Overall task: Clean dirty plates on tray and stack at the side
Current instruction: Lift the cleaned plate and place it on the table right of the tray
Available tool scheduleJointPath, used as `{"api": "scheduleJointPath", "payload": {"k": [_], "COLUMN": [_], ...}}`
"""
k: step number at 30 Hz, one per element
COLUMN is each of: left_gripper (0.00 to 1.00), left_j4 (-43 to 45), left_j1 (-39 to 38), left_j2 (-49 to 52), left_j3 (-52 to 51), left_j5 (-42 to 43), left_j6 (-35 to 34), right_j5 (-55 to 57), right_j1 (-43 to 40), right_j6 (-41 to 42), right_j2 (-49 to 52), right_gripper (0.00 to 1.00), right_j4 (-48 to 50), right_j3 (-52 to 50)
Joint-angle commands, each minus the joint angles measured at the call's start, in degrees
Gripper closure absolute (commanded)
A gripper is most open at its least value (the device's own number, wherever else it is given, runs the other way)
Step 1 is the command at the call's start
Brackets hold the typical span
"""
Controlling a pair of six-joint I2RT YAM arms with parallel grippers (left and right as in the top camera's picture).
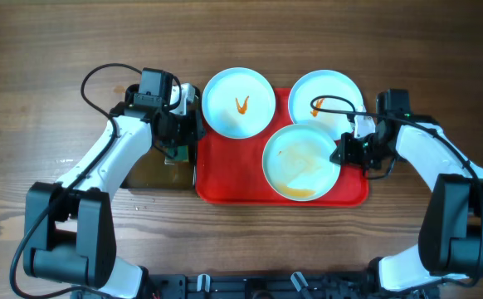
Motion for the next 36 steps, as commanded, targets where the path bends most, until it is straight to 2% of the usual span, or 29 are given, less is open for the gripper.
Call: {"api": "scheduleJointPath", "payload": {"k": [1, 5, 8, 12, 15, 19, 26, 30, 36], "left_gripper": [0.92, 0.92, 0.92, 0.92, 0.92, 0.92, 0.92, 0.92, 0.92], "left_j4": [0.02, 0.04, 0.02, 0.04, 0.04, 0.09, 0.07, 0.07, 0.07], "left_j1": [-0.31, -0.31, -0.31, -0.31, -0.31, -0.31, -0.31, -0.31, -0.31], "left_j2": [-1.25, -1.25, -1.25, -1.25, -1.25, -1.25, -1.25, -1.25, -1.25], "left_j3": [0.48, 0.48, 0.48, 0.48, 0.48, 0.48, 0.48, 0.48, 0.48], "left_j5": [0.09, 0.09, 0.09, 0.09, 0.09, 0.09, 0.09, 0.09, 0.09], "left_j6": [0.13, 0.13, 0.13, 0.13, 0.13, 0.13, 0.13, 0.13, 0.13], "right_j5": [-1.64, -3.48, -5.09, -3.56, 4.48, 23.1, 54.69, 63.56, 69.72], "right_j1": [-0.07, -0.07, -0.07, 0.17, 1.79, 8.85, 28.35, 36.79, 44.85], "right_j6": [-0.98, -1.05, -1.09, -0.83, 0.17, 2.62, 4.79, -1.73, -12.92], "right_j2": [0.87, 0.85, -0.68, -8.41, -16.63, -26.67, -29.51, -29.44, -29.42], "right_gripper": [0.9, 0.96, 0.95, 0.95, 0.95, 0.95, 0.96, 0.96, 0.95], "right_j4": [0.98, 0.76, 0.52, -0.46, -0.26, 0.55, 1.68, 4.2, 10.38], "right_j3": [-0.9, -1.01, -0.81, 1.05, 1.46, 1.46, 1.46, 1.46, 1.44]}}
